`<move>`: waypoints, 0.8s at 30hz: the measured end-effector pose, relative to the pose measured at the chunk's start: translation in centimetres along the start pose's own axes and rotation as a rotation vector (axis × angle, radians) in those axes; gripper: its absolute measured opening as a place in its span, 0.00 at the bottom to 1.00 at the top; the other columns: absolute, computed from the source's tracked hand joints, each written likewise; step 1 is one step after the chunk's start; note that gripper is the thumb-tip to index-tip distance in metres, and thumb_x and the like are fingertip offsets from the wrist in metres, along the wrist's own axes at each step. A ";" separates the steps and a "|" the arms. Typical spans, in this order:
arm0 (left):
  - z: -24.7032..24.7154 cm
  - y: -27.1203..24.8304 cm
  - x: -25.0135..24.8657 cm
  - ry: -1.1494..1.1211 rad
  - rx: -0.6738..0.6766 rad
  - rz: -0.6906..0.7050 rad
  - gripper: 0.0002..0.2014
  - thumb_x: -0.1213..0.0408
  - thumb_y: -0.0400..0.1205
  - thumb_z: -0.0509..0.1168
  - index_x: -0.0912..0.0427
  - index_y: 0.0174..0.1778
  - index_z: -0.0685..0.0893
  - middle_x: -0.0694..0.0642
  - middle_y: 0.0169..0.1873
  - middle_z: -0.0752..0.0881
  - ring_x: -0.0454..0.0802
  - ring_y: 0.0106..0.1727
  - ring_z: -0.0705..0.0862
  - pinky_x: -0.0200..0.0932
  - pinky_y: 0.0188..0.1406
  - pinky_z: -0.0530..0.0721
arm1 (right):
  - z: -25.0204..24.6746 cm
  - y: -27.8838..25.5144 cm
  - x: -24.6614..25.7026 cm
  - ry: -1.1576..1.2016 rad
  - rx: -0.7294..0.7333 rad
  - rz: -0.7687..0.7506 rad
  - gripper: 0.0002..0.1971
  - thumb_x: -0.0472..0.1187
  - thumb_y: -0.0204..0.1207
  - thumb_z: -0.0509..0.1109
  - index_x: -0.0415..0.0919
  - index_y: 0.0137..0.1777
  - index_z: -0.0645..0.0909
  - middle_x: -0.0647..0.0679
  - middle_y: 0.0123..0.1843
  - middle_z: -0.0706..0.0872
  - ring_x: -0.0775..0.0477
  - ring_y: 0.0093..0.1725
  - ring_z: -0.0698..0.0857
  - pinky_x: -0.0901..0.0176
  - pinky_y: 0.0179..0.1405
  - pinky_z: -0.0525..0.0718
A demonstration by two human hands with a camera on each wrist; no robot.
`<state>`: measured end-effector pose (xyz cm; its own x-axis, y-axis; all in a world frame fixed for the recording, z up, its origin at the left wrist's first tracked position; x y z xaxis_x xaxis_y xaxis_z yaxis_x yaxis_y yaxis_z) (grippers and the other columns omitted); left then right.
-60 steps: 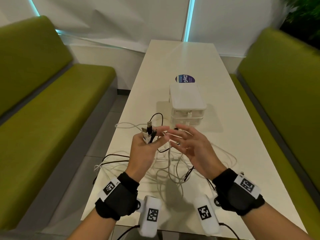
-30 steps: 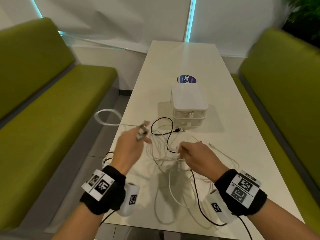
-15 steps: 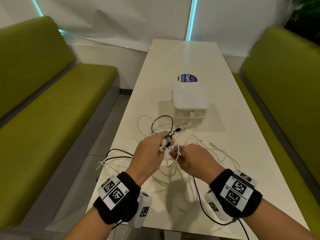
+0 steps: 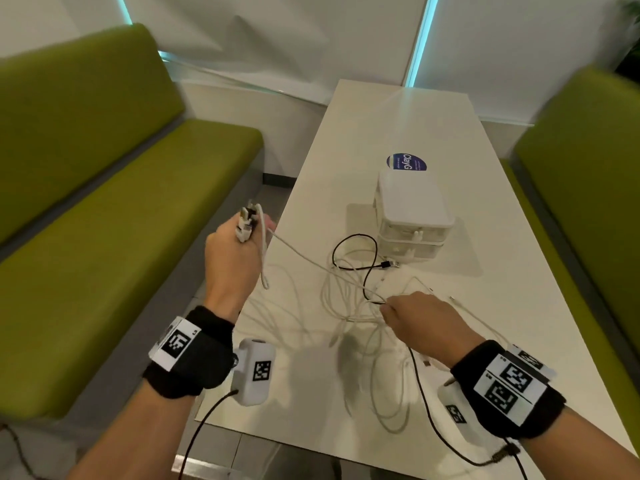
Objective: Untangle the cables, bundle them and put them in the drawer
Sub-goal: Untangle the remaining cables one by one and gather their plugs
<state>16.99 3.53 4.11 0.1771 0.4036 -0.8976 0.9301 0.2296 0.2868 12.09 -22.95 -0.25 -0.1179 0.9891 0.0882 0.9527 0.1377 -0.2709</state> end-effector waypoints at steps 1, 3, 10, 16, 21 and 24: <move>-0.8 0.4 0.3 -0.055 -0.055 -0.060 0.14 0.60 0.87 0.59 0.49 0.37 0.86 0.53 0.24 0.81 0.50 0.28 0.75 0.48 0.31 0.74 | 0.1 0.3 0.2 -0.030 0.022 -0.007 0.18 0.47 0.88 0.51 0.43 0.39 0.74 0.49 0.38 0.77 0.43 0.41 0.80 0.54 0.34 0.73; -2.5 1.4 1.1 -0.100 -0.165 -0.122 0.14 0.58 0.88 0.59 0.47 0.38 0.85 0.47 0.25 0.85 0.49 0.32 0.80 0.45 0.34 0.78 | 0.5 0.8 0.6 -0.037 0.074 -0.022 0.19 0.48 0.87 0.52 0.45 0.35 0.72 0.49 0.36 0.77 0.44 0.40 0.80 0.54 0.34 0.73; -5.3 2.4 3.3 -0.030 -0.119 -0.092 0.14 0.58 0.89 0.59 0.47 0.40 0.86 0.48 0.37 0.92 0.35 0.24 0.76 0.32 0.23 0.73 | 0.6 1.6 1.6 0.071 -0.024 0.002 0.18 0.62 0.85 0.54 0.52 0.42 0.72 0.53 0.35 0.78 0.44 0.43 0.81 0.53 0.38 0.76; -7.6 3.5 4.0 0.208 -0.178 -0.066 0.08 0.61 0.87 0.62 0.52 0.49 0.88 0.40 0.43 0.89 0.32 0.30 0.77 0.37 0.31 0.72 | 0.5 2.2 2.8 0.061 -0.048 -0.010 0.22 0.64 0.82 0.58 0.52 0.68 0.72 0.53 0.57 0.88 0.46 0.58 0.85 0.53 0.49 0.81; -9.0 4.4 5.1 0.405 -0.183 -0.067 0.08 0.66 0.87 0.61 0.58 0.52 0.86 0.56 0.44 0.88 0.57 0.44 0.83 0.53 0.45 0.82 | 0.8 3.1 4.6 0.026 -0.093 -0.039 0.16 0.58 0.85 0.58 0.50 0.62 0.79 0.52 0.54 0.86 0.47 0.55 0.86 0.55 0.47 0.79; -8.9 4.8 6.6 0.528 -0.056 -0.085 0.08 0.68 0.87 0.59 0.59 0.51 0.84 0.61 0.41 0.87 0.63 0.43 0.83 0.57 0.46 0.83 | 1.1 3.6 5.6 0.024 -0.085 -0.047 0.15 0.56 0.85 0.57 0.50 0.60 0.80 0.52 0.54 0.85 0.48 0.55 0.85 0.55 0.47 0.79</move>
<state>19.77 15.18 2.56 -0.0978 0.7689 -0.6318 0.9130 0.3220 0.2505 14.56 -16.86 -1.79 -0.1573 0.9799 0.1225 0.9666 0.1782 -0.1841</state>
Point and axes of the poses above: each hand's wrist, its own y-axis towards the middle knuckle, its own z-axis out of the palm, x = y × z, the point moved 2 cm from there along y, towards the middle knuckle
